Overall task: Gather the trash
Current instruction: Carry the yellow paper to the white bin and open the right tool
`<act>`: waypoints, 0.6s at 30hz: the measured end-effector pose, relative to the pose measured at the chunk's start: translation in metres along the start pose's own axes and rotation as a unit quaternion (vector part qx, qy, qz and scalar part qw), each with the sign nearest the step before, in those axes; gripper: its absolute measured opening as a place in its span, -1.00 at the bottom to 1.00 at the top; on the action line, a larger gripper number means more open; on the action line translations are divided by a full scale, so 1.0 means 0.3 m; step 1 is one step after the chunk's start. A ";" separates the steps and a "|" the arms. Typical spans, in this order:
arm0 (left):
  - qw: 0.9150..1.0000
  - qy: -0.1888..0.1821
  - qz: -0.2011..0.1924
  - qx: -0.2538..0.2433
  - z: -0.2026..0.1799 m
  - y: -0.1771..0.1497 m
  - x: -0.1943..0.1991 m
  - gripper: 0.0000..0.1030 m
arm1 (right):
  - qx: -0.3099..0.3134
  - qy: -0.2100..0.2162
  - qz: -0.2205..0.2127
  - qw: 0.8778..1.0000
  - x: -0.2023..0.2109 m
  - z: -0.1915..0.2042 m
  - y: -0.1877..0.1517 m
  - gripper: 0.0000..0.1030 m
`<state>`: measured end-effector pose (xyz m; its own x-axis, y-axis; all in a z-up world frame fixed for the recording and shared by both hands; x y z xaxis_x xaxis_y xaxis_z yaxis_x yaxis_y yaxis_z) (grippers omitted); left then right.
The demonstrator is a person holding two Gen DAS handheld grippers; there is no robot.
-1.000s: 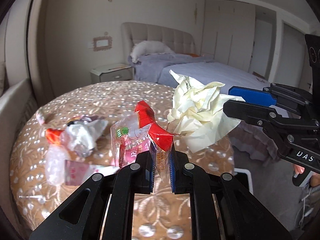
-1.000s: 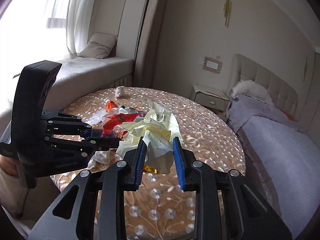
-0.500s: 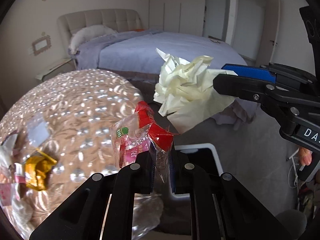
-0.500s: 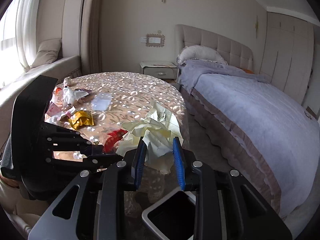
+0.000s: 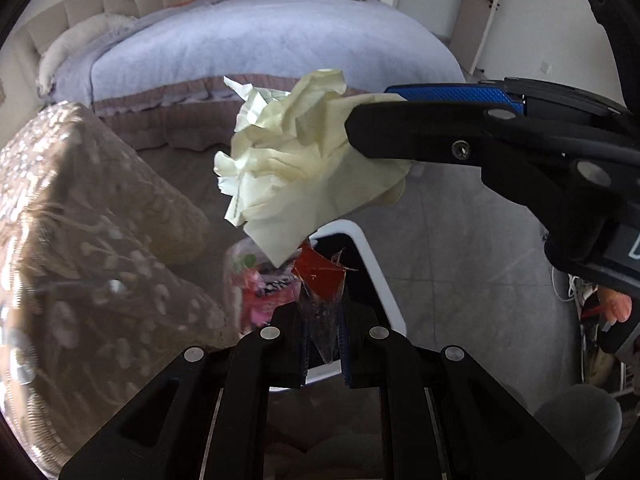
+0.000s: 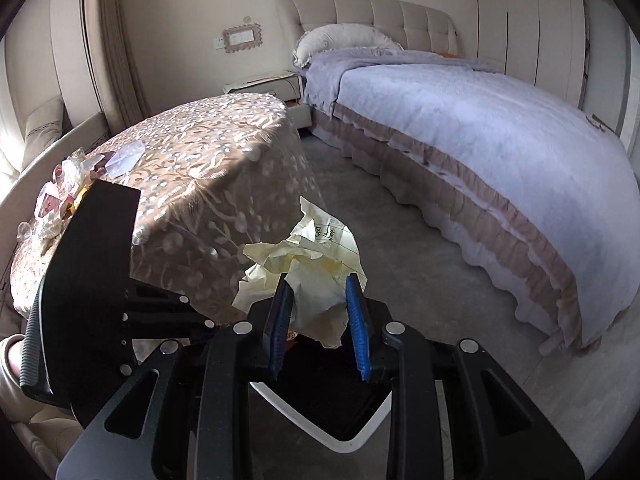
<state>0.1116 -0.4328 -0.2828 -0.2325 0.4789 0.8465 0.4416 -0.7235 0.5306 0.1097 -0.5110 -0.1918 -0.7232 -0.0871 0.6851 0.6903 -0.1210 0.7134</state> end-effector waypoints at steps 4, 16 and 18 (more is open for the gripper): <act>0.999 -0.025 0.025 0.006 0.032 0.010 -0.119 -0.25 | -0.013 0.004 0.034 0.999 -0.086 -0.044 -0.046 -0.44; 0.998 -0.017 0.051 0.014 0.062 0.010 -0.256 0.91 | -0.040 0.025 0.117 0.992 -0.299 -0.102 -0.135 -0.43; 0.999 -0.013 0.051 0.014 0.067 0.015 -0.273 0.91 | -0.041 0.028 0.125 0.991 -0.316 -0.102 -0.145 -0.43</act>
Point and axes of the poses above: each gripper's, at about its wrist camera, not at the fingertips, and x roughly against the way its jaws point, z to its left, y to its top, the point moved 4 cm from there along -x, roughly the way its jaws point, and after that the axes turned 3 degrees about -x, right-handed, at the moved point
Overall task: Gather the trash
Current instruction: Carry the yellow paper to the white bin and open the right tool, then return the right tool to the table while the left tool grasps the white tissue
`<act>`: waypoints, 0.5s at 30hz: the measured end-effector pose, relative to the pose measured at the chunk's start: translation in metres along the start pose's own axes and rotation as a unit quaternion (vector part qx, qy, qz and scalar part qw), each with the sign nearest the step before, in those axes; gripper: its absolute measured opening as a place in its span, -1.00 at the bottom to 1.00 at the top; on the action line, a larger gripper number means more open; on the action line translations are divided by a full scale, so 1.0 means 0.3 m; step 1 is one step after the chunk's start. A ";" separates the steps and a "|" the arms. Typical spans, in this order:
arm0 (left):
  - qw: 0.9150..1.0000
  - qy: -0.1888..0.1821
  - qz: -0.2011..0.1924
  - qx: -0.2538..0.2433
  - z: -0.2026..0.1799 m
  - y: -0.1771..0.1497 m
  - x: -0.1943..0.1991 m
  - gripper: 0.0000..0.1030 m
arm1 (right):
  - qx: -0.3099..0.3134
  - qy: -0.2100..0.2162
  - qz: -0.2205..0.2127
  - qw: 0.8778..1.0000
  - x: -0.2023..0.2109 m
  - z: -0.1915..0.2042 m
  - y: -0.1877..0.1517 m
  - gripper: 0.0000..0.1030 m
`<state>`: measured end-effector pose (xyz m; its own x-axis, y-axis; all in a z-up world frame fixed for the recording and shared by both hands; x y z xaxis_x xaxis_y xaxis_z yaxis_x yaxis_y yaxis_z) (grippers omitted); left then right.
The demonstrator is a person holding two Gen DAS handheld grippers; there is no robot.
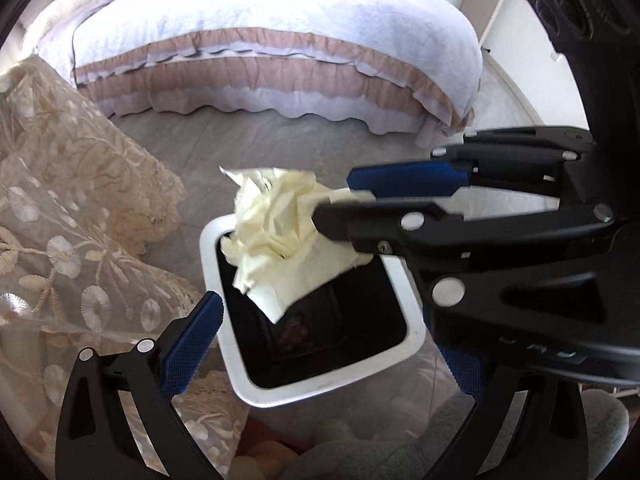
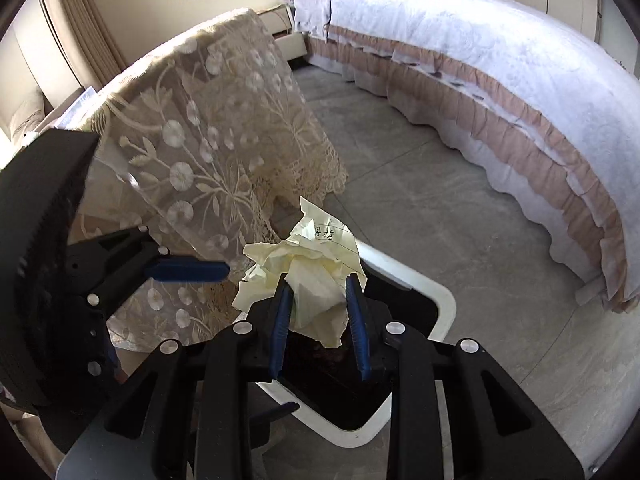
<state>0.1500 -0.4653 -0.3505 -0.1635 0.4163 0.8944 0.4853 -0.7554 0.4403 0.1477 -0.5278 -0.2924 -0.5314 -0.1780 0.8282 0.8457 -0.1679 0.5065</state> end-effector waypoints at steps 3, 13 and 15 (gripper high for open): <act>1.000 0.009 -0.001 -0.001 0.004 0.002 0.003 0.91 | 0.002 -0.005 0.010 1.000 -0.022 -0.001 -0.013 -0.35; 0.999 0.019 -0.027 -0.016 -0.023 -0.006 0.097 0.91 | -0.030 -0.002 -0.011 0.999 0.023 -0.001 0.023 0.93; 0.999 0.026 -0.043 -0.017 -0.024 -0.004 0.149 0.91 | -0.019 -0.004 -0.036 0.999 0.065 0.019 0.051 0.93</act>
Point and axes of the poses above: each gripper's, at about its wrist camera, not at the fingertips, and x roughly against the way its jaws point, z to its left, y to its top, the point moved 4 cm from there along -x, roughly the way its jaws point, and after that the axes turned 3 degrees about -x, right-handed, at the moved point
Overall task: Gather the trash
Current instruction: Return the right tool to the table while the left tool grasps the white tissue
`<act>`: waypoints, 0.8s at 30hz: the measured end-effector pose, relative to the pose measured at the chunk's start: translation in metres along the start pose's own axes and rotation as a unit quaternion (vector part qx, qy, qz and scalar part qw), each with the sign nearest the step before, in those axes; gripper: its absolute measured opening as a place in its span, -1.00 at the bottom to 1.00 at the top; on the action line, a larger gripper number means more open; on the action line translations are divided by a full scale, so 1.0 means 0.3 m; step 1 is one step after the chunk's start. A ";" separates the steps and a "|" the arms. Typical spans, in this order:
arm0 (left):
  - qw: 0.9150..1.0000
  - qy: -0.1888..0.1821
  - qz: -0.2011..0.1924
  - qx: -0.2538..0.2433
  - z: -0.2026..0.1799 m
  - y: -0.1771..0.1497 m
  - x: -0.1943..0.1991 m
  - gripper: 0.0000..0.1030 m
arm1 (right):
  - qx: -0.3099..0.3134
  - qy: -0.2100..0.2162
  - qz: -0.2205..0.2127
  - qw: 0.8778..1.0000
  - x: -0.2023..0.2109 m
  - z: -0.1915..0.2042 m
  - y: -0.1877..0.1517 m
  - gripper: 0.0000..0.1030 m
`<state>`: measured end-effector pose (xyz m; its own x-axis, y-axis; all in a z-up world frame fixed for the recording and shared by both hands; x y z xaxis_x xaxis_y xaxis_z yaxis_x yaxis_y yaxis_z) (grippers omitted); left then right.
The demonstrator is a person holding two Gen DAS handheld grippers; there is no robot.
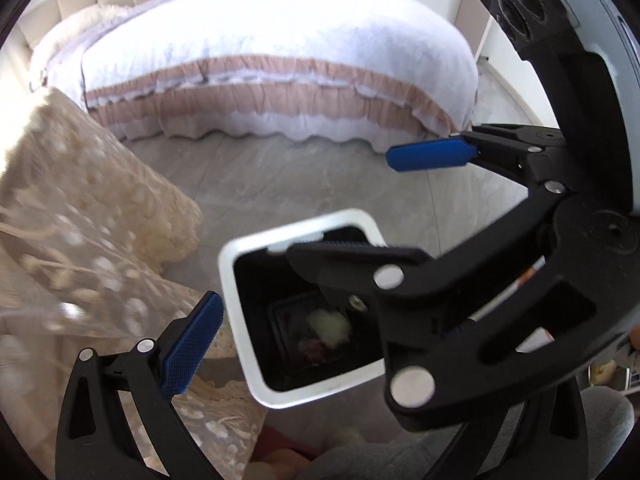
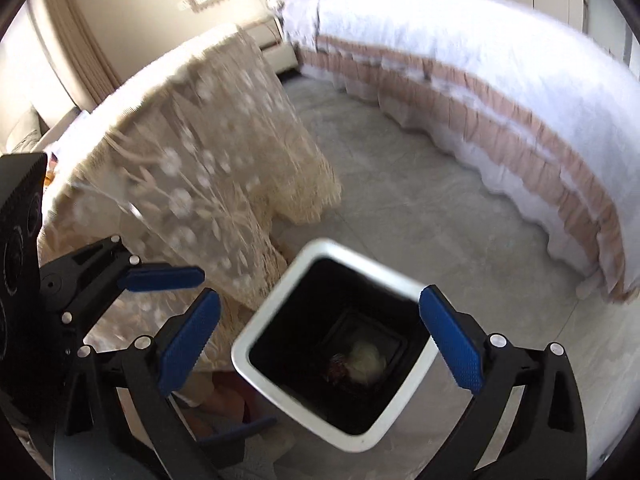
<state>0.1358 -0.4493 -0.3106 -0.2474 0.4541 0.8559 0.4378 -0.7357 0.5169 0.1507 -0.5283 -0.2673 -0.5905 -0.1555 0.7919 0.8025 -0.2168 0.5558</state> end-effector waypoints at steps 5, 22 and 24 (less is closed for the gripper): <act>0.998 0.039 -0.048 0.001 0.033 0.003 0.177 0.91 | 0.033 0.015 -0.078 0.996 0.139 0.083 0.102 0.93; 0.934 0.259 -0.149 0.198 0.437 -0.396 0.808 0.91 | 0.236 0.131 -0.226 0.936 0.375 0.733 0.258 0.93; 0.920 0.285 -0.145 0.224 0.487 -0.468 0.858 0.91 | 0.253 0.145 -0.218 0.931 0.361 0.812 0.244 0.93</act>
Point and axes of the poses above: each gripper's, at about its wrist camera, not at the fingertips, and x roughly against the way its jaws point, z to its left, y to its top, the point moved 4 cm from there along -x, roughly the way its jaws point, and after that the axes turned 3 degrees about -x, right-handed, at the moved point
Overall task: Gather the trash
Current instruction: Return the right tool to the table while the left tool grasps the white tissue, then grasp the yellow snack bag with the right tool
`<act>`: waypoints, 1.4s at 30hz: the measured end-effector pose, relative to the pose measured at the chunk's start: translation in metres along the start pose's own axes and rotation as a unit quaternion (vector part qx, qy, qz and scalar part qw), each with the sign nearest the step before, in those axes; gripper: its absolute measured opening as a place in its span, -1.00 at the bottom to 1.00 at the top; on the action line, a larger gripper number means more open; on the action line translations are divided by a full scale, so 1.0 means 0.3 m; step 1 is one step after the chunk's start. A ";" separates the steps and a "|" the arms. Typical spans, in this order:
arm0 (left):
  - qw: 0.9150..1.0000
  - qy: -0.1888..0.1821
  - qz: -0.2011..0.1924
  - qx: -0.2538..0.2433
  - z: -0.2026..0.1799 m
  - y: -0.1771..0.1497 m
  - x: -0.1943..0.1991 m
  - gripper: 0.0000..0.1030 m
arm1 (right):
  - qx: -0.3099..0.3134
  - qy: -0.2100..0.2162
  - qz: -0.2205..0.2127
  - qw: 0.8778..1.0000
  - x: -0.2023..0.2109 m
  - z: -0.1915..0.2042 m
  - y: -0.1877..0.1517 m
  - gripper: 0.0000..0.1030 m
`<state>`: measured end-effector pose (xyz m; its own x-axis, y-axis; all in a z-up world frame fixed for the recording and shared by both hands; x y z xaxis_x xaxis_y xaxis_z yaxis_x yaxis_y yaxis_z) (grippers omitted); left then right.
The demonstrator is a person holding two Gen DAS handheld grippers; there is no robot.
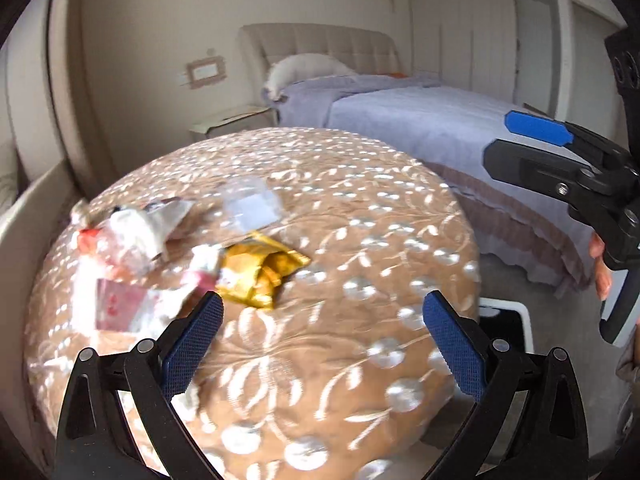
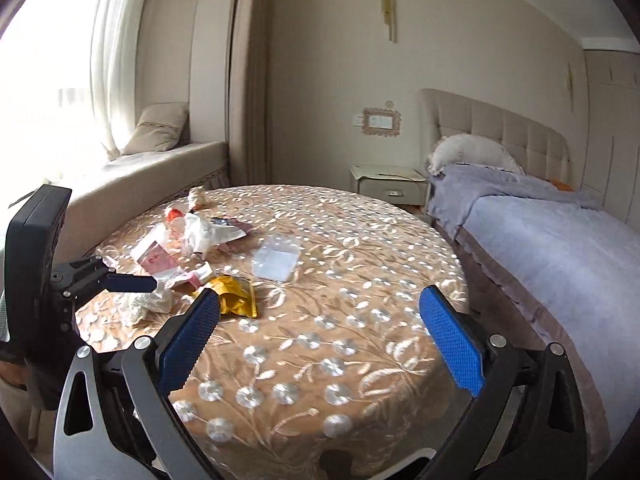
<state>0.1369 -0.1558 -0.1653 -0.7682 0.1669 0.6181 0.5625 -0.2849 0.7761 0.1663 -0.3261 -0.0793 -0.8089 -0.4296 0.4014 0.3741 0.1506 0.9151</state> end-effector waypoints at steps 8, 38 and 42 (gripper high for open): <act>0.992 0.052 0.030 0.109 0.306 -0.118 0.022 0.91 | 0.022 0.049 0.048 0.997 -0.183 0.186 0.027 0.93; 0.992 0.012 0.022 0.127 0.426 -0.126 0.009 -0.30 | 0.052 0.078 0.241 0.966 -0.607 0.341 -0.102 -0.44; 0.992 0.008 0.018 0.121 0.402 -0.114 0.018 -0.30 | 0.041 0.074 0.218 0.972 -0.556 0.307 -0.078 -0.63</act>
<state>0.1505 -0.0312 -0.1734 -0.7504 0.1449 0.6448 0.6446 -0.0548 0.7625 0.2507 -0.1759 -0.1640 -0.5052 -0.4308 0.7478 0.6253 0.4145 0.6612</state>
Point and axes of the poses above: each gripper's, at about its wrist camera, not at the fingertips, and x roughly against the way its jaws point, z to its left, y to its top, the point moved 4 cm from there along -x, roughly the way its jaws point, and after that the axes turned 3 degrees about -x, right-handed, at the moved point
